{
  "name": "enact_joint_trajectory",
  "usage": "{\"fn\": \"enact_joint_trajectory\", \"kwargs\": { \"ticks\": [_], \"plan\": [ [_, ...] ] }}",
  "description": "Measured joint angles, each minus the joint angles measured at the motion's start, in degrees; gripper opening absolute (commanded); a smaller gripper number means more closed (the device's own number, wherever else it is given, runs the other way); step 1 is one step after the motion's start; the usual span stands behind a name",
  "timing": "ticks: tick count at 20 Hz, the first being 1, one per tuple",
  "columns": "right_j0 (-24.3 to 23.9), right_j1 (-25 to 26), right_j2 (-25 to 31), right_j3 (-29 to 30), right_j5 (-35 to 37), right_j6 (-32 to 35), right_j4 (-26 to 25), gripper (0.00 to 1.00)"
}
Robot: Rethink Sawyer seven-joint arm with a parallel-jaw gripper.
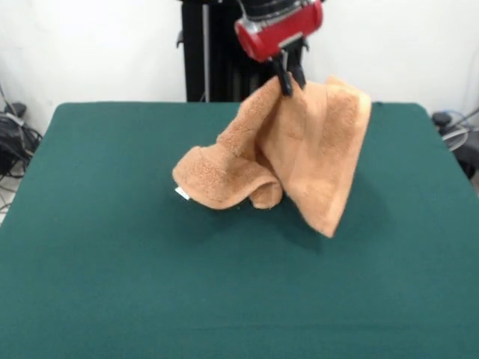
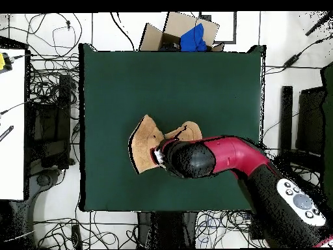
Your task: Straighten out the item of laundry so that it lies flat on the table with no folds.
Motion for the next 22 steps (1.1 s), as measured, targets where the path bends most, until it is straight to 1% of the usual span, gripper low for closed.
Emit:
{"fn": "enact_joint_trajectory", "kwargs": {
  "ticks": [3, 5, 10, 13, 18, 22],
  "plan": [
    [-1.27, -1.99, 1.09, 0.04, 1.69, 0.00, 1.19, 0.00],
    [-2.57, -4.59, 1.93, 0.14, 3.24, 0.00, 2.28, 0.00],
    [-3.94, -8.44, 2.66, 0.14, 5.84, 0.00, 3.40, 0.00],
    [-4.11, -9.56, 2.72, 0.14, 7.14, 0.00, 3.56, 0.00],
    [-4.18, -12.30, 3.22, -0.45, 12.69, 0.00, 5.25, 0.00],
    [-4.31, -13.38, 4.10, -1.73, 16.51, 0.00, 5.66, 0.00]
  ]
}}
